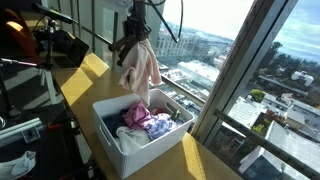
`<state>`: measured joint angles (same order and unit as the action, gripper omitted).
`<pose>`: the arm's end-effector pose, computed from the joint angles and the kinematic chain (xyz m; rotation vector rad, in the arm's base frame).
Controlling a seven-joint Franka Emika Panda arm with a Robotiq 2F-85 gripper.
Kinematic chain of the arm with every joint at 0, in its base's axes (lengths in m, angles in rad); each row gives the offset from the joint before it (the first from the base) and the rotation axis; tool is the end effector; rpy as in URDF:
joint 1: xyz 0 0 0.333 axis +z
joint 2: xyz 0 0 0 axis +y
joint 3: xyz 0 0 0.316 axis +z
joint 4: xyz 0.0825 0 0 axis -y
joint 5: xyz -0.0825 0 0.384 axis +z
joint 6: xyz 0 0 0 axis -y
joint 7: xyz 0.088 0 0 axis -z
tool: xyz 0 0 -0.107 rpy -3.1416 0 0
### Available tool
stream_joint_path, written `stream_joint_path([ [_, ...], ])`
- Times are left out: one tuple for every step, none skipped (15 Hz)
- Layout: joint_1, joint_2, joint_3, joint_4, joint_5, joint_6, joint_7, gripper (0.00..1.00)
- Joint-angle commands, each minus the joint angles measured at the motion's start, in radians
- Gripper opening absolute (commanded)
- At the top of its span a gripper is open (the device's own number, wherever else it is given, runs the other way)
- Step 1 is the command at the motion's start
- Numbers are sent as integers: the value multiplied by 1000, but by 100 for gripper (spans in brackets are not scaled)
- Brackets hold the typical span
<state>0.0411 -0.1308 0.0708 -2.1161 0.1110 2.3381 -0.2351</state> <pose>0.5412 0.0639 0.5078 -3.0007 -0.4308 -0.5468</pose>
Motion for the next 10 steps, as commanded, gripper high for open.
stream_joint_path([
  [93,-36,62,76,-3,-51,23,0],
  [121,-29,88,103,-15,-57,39,0],
  [147,-12,115,134,-23,-64,58,0],
  [167,10,132,167,-21,-73,65,0],
  [184,33,150,168,-24,-56,74,0],
  [199,52,165,173,-25,-48,81,0],
  [209,75,176,164,-25,-32,83,0],
  [214,100,181,150,-24,-12,81,0],
  [216,129,183,136,-25,6,78,0],
  [216,163,184,123,-30,27,79,0],
])
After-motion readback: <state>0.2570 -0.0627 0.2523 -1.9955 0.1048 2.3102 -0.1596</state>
